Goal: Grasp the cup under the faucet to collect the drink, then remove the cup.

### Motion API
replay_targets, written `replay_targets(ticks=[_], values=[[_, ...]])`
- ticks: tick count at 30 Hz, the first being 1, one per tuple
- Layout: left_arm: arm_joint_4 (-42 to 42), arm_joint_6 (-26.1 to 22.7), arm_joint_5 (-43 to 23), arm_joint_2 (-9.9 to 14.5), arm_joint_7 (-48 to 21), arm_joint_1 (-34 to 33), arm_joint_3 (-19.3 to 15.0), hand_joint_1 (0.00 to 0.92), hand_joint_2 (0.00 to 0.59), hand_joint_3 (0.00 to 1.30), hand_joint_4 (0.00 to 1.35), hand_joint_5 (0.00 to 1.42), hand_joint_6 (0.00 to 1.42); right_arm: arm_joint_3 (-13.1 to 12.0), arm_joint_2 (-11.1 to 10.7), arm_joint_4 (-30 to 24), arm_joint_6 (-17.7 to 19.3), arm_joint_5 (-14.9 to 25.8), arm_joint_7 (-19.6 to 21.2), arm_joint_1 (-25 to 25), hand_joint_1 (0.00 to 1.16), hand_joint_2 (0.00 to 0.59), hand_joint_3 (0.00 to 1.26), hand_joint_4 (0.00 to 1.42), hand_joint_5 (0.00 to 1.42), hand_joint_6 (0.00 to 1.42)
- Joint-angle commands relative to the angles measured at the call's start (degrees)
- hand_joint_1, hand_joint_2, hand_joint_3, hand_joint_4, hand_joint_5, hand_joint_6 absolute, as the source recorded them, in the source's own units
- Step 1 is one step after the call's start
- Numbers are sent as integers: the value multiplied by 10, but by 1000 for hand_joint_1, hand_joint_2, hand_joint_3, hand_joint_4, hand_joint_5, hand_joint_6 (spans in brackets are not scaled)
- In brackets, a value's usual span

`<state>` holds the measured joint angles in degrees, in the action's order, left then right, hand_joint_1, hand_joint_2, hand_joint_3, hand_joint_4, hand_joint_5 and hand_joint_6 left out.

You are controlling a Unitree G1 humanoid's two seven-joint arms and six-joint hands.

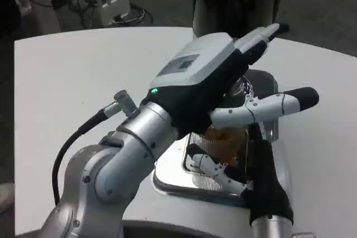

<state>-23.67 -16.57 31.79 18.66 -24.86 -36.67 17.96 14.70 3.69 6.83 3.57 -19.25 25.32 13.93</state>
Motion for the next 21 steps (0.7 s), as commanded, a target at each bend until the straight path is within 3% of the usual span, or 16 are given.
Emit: replay_targets(ticks=[1, 7, 21], values=[[15, 3, -4, 3, -14, 3, 3, 0, 122, 76, 42, 116, 40, 0, 47, 16, -5, 8, 10, 16, 789, 164, 33, 52, 37, 64], [20, 7, -4, 3, -14, 1, 0, 0, 122, 76, 42, 117, 40, -4, 48, 36, -6, 9, 16, 42, 784, 168, 33, 52, 37, 57], [19, 8, -6, 2, -16, 0, -7, 0, 122, 76, 42, 118, 50, -5, 54, 64, -3, 2, 56, 42, 798, 176, 78, 112, 113, 112]])
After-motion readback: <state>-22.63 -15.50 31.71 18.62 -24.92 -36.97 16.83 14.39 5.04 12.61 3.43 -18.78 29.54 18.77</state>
